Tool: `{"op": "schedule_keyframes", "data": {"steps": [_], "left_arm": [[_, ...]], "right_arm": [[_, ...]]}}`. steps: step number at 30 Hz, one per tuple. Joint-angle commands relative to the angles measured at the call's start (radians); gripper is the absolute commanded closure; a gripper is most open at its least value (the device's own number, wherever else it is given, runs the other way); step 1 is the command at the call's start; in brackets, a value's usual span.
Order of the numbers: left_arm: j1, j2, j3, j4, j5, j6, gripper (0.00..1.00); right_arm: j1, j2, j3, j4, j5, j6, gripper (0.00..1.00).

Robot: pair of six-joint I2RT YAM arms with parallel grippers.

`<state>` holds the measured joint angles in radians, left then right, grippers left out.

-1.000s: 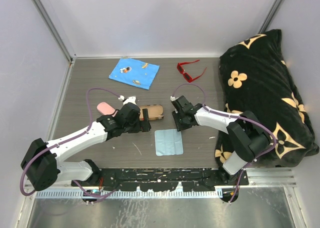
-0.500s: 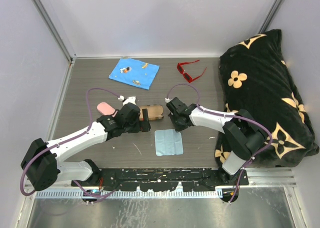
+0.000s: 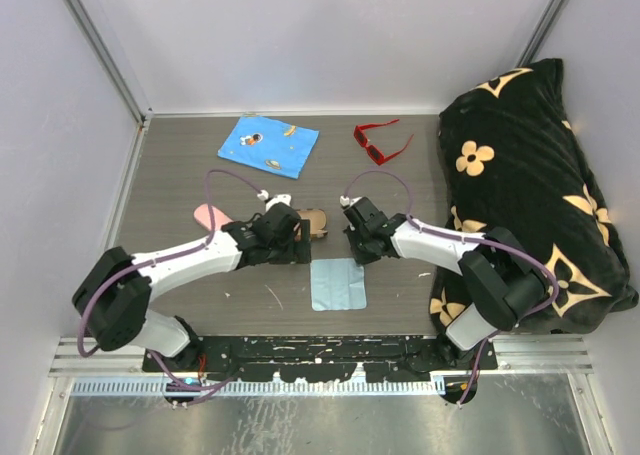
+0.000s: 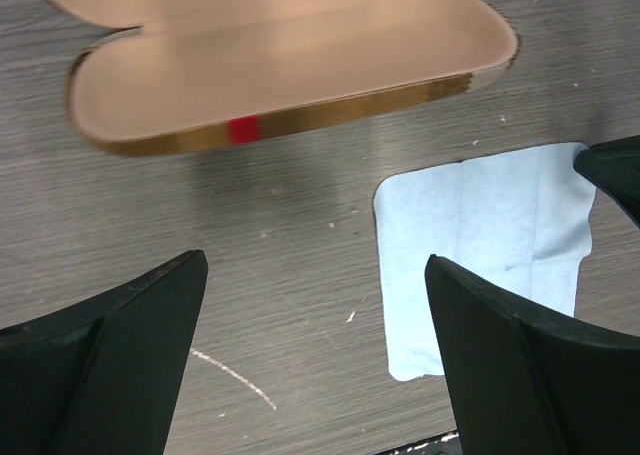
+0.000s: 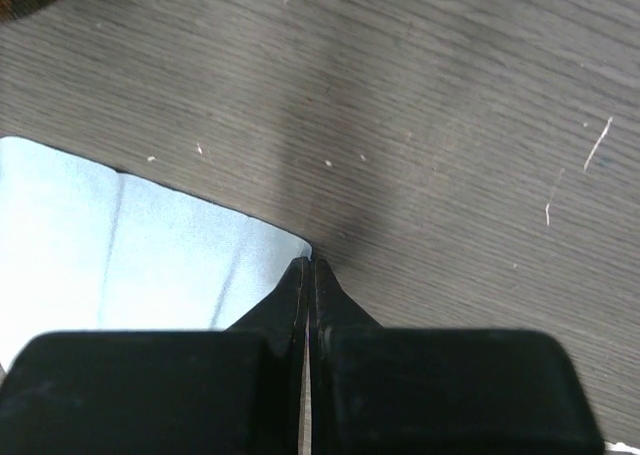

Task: Organize the sunglasses
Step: Fold the glasses cleaning cloth at the center of the board.

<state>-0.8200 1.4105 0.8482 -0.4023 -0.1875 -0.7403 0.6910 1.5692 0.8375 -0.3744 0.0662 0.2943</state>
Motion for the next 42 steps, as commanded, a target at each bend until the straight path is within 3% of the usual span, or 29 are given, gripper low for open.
{"op": "schedule_keyframes", "data": {"steps": [1,5,25,42], "left_arm": [[-0.037,0.074,0.098,0.026,-0.014,0.012,0.11],[-0.058,0.156,0.153,0.025,-0.015,0.006,0.23],[-0.120,0.339,0.241,-0.045,-0.082,0.008,0.54],[-0.127,0.401,0.282,-0.053,-0.090,0.003,0.70]], "right_arm": [[-0.015,-0.081,-0.022,0.011,-0.025,0.012,0.99],[-0.022,-0.103,-0.027,0.019,-0.051,0.020,0.99],[-0.029,-0.090,-0.047,0.061,-0.078,0.035,0.99],[-0.030,-0.088,-0.051,0.060,-0.086,0.031,0.99]]}}
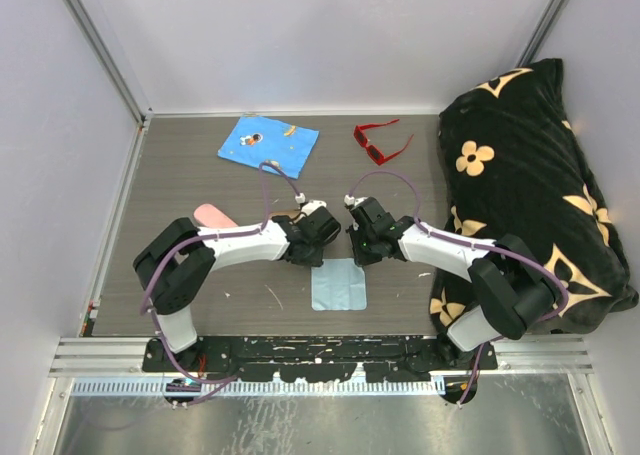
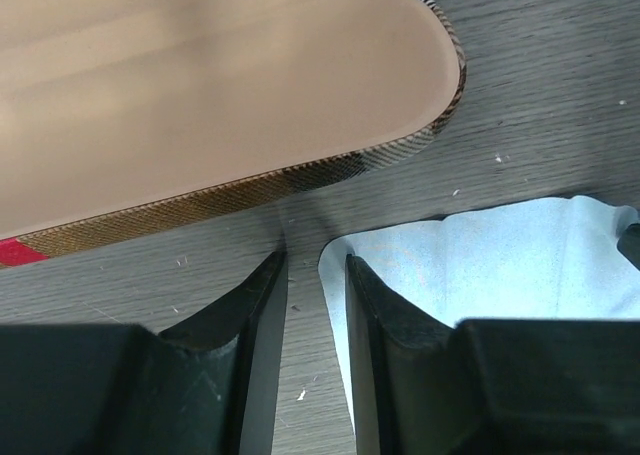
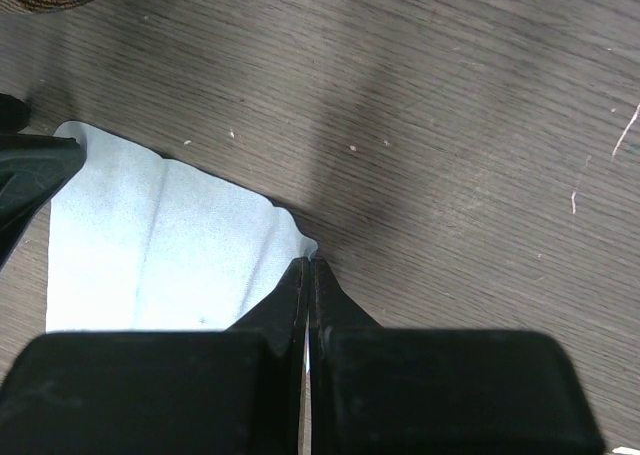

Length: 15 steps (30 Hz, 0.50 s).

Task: Organize the sunglasses
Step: Fold the glasses cleaning cloth at the center of the board.

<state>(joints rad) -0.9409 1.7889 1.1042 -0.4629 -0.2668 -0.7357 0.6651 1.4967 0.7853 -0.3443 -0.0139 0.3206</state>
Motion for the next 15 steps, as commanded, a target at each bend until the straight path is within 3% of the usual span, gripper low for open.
{"op": "schedule_keyframes", "data": {"steps": [1,15], "left_arm": [[-0.007,0.025,0.021,0.009,-0.007,-0.003,0.70],[-0.027,0.047,-0.034,0.064,0.061,-0.050,0.67]], "right_arm": [[-0.005,-0.016,0.002,0.029,-0.006,0.004,1.00],[-0.004,-0.019,0.004,0.021,-0.003,0.006,0.99]]}}
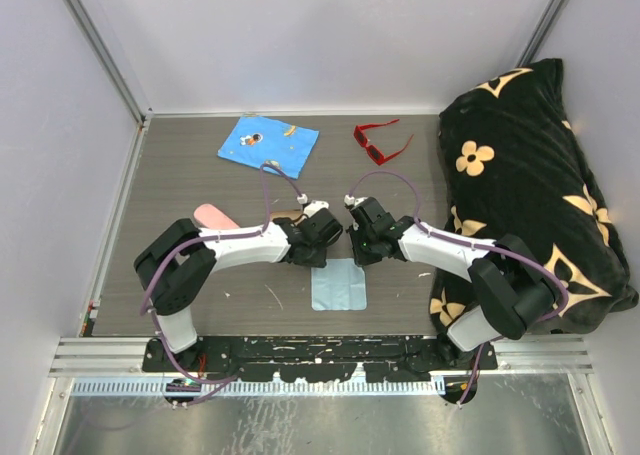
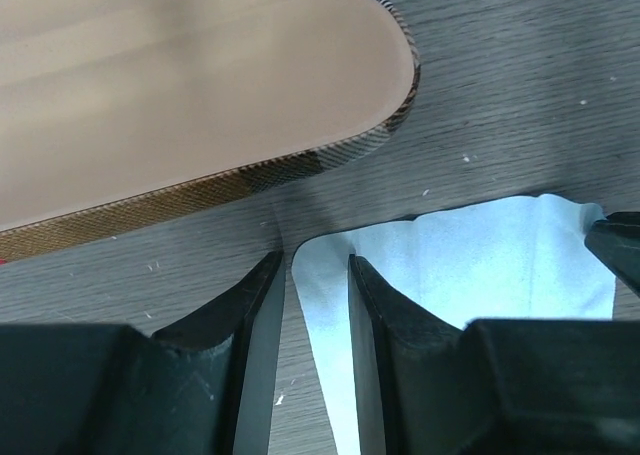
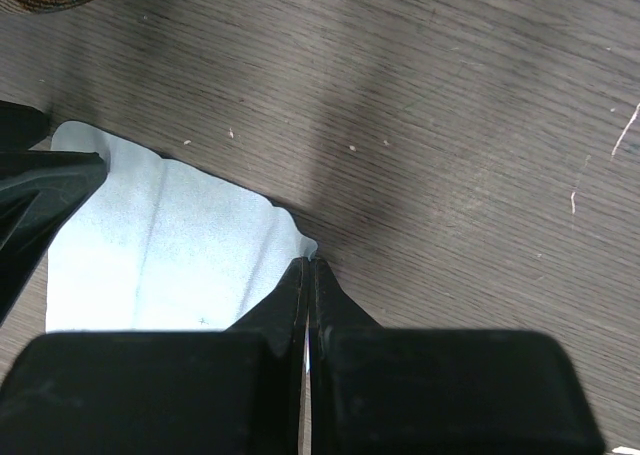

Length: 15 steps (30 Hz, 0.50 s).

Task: Organize the sunglasses
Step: Fold the glasses cleaning cloth at the center of the board.

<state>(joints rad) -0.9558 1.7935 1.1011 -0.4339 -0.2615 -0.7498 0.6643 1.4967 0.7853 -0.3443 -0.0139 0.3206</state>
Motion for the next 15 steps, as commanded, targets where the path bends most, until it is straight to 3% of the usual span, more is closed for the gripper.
{"op": "schedule_keyframes", "data": {"steps": [1,15], "left_arm": [[-0.013,0.044,-0.033,0.035,0.054,-0.037,0.67],[-0.013,0.046,-0.116,0.027,0.034,-0.063,0.77]], "right_arm": [[-0.004,-0.019,0.005,0.019,-0.003,0.006,0.99],[-0.003,-0.019,0.012,0.010,0.000,0.002,0.99]]}}
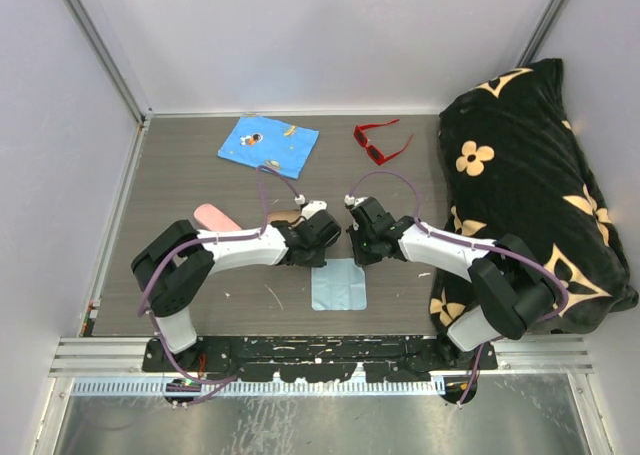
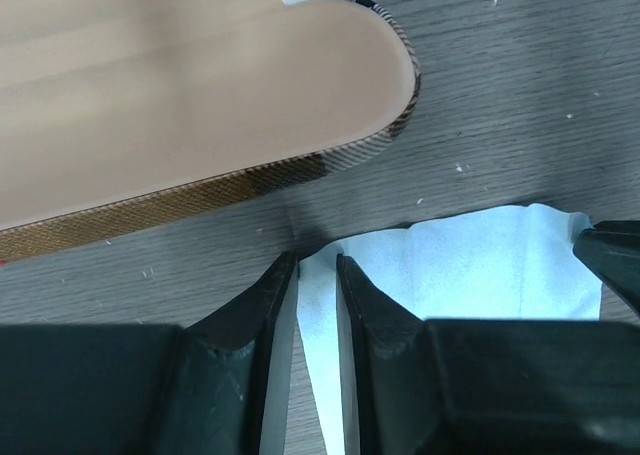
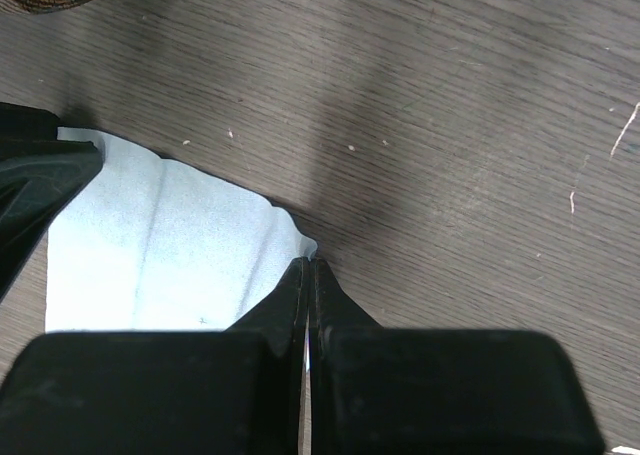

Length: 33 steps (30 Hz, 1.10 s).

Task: Organize the sunglasses
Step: Fold the glasses cleaning cloth at the center of the board.

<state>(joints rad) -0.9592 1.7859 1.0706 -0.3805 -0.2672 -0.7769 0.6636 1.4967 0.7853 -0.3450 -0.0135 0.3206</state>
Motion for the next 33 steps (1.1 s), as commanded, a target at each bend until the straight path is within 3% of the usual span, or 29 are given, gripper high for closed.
{"op": "schedule_keyframes", "data": {"steps": [1,5,22,33], "left_arm": [[-0.009,0.051,-0.088,-0.026,0.040,-0.035,0.81],[-0.009,0.050,-0.076,-0.034,0.035,-0.020,0.99],[0.038,-0.034,-0.005,0.001,0.067,0.158,1.00],[0.039,-0.141,-0.102,0.147,0.174,0.220,1.00]], "right_arm": [[-0.004,-0.019,0.012,0.012,0.001,0.001,0.99],[-0.004,-0.027,0.006,0.028,-0.006,-0.001,0.99],[-0.004,-0.154,-0.025,0.088,0.042,-0.028,0.99],[-0.002,-0.164,-0.036,0.030,0.008,-0.036,0.99]]}}
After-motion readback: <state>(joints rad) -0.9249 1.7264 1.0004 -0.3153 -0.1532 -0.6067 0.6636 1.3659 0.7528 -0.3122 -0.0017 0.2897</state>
